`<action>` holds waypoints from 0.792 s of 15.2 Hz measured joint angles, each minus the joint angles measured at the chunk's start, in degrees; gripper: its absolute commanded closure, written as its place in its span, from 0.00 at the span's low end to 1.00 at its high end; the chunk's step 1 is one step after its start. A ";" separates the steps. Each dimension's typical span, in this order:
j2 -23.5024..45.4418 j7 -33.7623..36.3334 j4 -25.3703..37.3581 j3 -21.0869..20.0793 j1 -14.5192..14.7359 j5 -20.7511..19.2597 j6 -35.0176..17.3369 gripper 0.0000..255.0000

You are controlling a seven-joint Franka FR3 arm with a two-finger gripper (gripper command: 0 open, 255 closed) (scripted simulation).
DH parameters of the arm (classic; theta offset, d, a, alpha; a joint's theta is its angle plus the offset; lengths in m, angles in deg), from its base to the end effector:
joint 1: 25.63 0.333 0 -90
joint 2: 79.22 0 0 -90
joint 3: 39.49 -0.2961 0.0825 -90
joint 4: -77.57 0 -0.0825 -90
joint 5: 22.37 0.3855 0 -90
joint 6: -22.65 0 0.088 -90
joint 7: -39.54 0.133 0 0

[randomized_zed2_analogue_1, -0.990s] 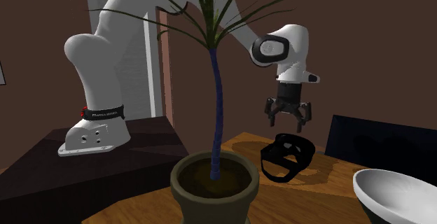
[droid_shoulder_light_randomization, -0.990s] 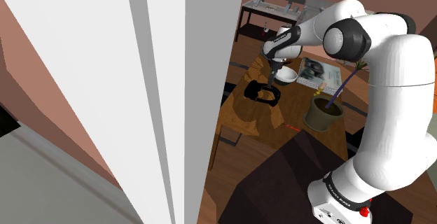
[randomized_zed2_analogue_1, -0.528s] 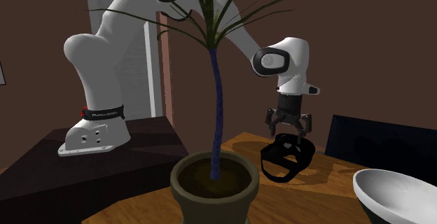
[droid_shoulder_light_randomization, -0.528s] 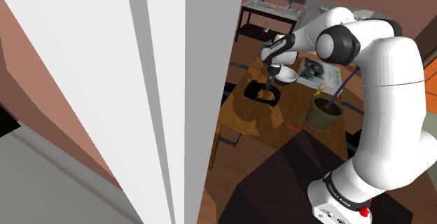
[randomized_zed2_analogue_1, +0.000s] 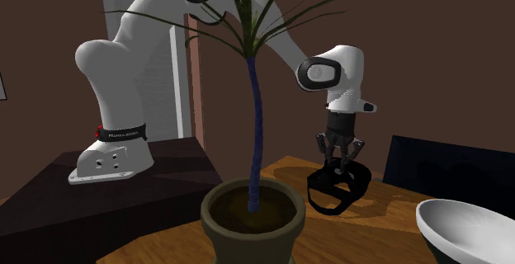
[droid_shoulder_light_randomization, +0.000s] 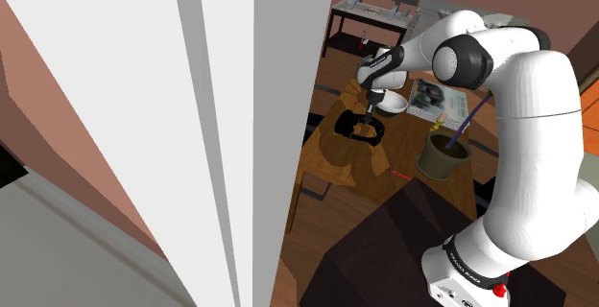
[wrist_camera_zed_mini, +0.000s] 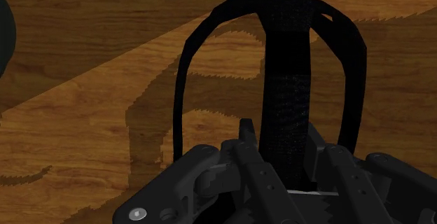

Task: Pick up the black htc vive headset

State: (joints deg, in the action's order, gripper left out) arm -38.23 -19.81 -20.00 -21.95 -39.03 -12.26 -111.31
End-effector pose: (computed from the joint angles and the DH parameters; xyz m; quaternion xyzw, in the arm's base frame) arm 0.5709 -0.3238 0.1466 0.9753 0.2164 -0.0416 0.0125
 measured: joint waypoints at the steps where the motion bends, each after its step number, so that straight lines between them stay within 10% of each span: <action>1: 0.00 0.00 0.00 0.00 0.00 0.00 0.00 1.00; 12: -4.38 0.25 -0.56 1.10 0.66 -1.22 3.83 1.00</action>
State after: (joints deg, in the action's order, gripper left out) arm -42.61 -19.56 -20.56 -20.85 -38.37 -13.47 -107.48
